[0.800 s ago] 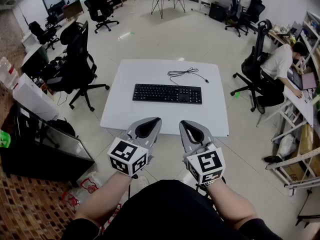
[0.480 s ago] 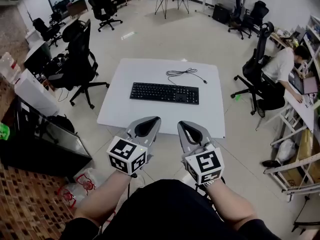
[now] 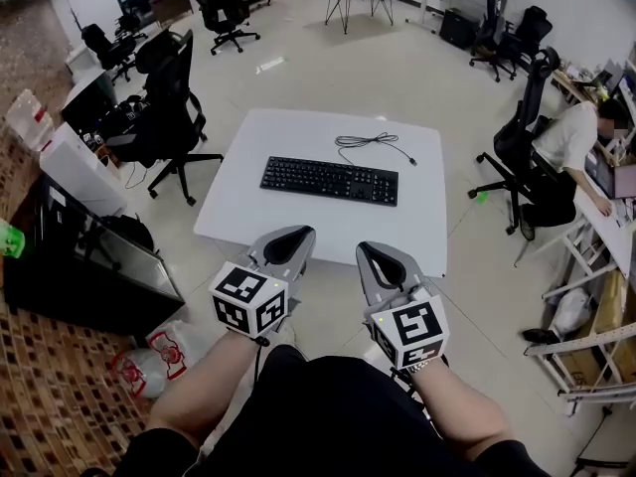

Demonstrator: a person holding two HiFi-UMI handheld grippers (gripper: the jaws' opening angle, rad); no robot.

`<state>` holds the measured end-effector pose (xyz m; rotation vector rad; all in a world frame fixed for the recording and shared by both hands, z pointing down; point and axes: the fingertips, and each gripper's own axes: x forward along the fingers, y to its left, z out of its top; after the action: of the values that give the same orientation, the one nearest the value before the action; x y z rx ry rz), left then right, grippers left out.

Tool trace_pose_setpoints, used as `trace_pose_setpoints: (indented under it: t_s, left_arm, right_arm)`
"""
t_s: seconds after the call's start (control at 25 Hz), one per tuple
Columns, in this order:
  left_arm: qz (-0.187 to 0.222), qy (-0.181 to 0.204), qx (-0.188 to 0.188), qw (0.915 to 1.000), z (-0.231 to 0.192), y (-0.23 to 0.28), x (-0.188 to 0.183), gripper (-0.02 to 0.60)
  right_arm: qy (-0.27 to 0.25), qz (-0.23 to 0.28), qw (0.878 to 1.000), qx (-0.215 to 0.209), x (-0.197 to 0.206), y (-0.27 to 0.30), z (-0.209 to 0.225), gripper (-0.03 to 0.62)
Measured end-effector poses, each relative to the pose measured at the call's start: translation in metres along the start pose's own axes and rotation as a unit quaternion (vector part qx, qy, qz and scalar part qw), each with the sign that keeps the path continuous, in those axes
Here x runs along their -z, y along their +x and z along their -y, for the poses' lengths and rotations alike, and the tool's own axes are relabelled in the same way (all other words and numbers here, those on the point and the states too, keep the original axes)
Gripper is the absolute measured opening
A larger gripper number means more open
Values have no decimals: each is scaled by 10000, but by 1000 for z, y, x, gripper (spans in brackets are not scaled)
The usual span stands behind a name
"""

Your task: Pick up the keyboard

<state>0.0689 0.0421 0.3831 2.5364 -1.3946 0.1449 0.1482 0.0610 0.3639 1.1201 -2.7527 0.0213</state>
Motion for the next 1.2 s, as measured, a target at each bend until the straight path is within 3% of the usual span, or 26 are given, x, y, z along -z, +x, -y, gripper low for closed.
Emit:
trace_pose_setpoints:
  t_s: [0.32, 0.64, 0.88, 1.2]
  left_arm:
    - [-239, -254, -149, 9993, -46, 20, 6, 42]
    - [-630, -641, -361, 9953, -151, 58, 24, 95]
    - [-1115, -1073, -569, 9863, -256, 98, 53, 141]
    - [-1810, -1714, -630, 9664, -373, 146, 106, 152]
  right_arm:
    - [69, -68, 10000, 23, 6, 23, 14, 2]
    - [373, -373, 9984, 219, 20, 92, 39, 2]
    - [588, -629, 9953, 450, 29, 159, 61, 2]
    - [911, -915, 9882, 827, 45, 230, 83, 2]
